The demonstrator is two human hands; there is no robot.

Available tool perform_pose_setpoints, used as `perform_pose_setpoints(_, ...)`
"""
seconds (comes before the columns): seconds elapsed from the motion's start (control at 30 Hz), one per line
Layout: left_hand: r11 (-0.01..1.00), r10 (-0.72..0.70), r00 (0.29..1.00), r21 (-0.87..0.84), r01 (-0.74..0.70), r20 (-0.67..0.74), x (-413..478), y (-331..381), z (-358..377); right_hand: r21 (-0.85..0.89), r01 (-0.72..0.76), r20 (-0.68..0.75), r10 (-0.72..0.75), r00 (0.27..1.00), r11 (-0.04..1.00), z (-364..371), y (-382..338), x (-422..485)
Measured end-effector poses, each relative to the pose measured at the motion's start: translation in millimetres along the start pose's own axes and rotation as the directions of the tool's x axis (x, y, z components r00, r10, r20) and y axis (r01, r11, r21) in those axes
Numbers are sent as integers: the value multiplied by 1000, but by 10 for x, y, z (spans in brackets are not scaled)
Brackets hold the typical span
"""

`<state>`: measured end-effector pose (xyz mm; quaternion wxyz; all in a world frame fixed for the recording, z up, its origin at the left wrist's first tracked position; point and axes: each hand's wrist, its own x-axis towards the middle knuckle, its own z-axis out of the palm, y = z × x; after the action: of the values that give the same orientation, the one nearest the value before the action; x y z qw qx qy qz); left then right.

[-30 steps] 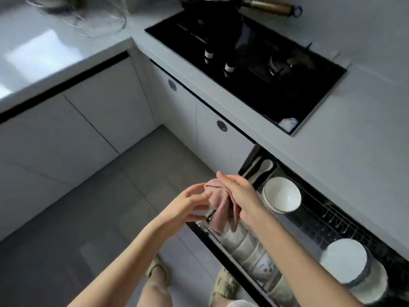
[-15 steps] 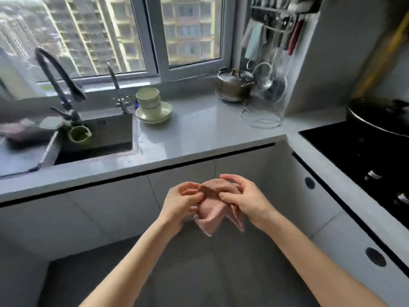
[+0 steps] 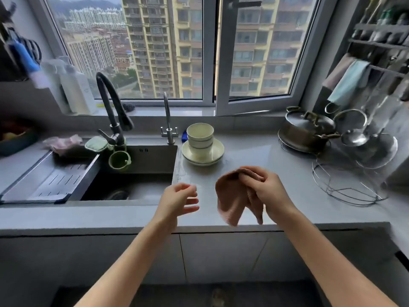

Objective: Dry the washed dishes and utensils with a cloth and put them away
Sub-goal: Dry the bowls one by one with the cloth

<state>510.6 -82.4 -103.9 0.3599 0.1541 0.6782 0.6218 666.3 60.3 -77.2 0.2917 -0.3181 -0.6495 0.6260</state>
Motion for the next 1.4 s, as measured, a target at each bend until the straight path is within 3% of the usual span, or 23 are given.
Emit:
perform_pose_setpoints(0.2,989,-140,971,15,145,-192,1650,424,181,84,-86,-9,88,996,993,-32,17,1517)
perform_pose_setpoints(0.4,944,-111,929,255,209,-352,3123,673,337,69,-185,27,183,983,980,-58,217,2666)
perform_pose_setpoints(0.53,769,-105,926,561,307,-362,3710,773,345,75,-274,25,273,962,959,-61,376,3089)
perform_pose_setpoints(0.73,576,-429,853,636,513,-298,4140,784,291,93,-370,21,370,929,924,-52,546,3420)
perform_pose_setpoints(0.87,450,-517,807,712,539,-284,4222,875,317,89,-370,-2,372,928,925,-4,602,3527)
perform_pose_setpoints(0.97,376,-517,815,786,490,-260,4273,936,335,81,-363,-18,366,930,928,34,628,3586)
perform_pose_setpoints(1.07,419,-443,871,810,410,-212,4353,973,352,81,-361,-31,364,931,929,57,603,3640)
perform_pose_setpoints(1.13,390,-410,897,858,334,-163,4350,1033,359,75,-345,-48,349,936,936,64,586,3677)
perform_pose_setpoints(1.23,218,-307,951,969,115,-43,4340,1132,406,85,-336,-82,342,936,938,71,567,3711)
perform_pose_setpoints(1.4,43,7,984,983,-177,177,4191,1296,490,86,-315,-131,324,937,945,88,512,3696)
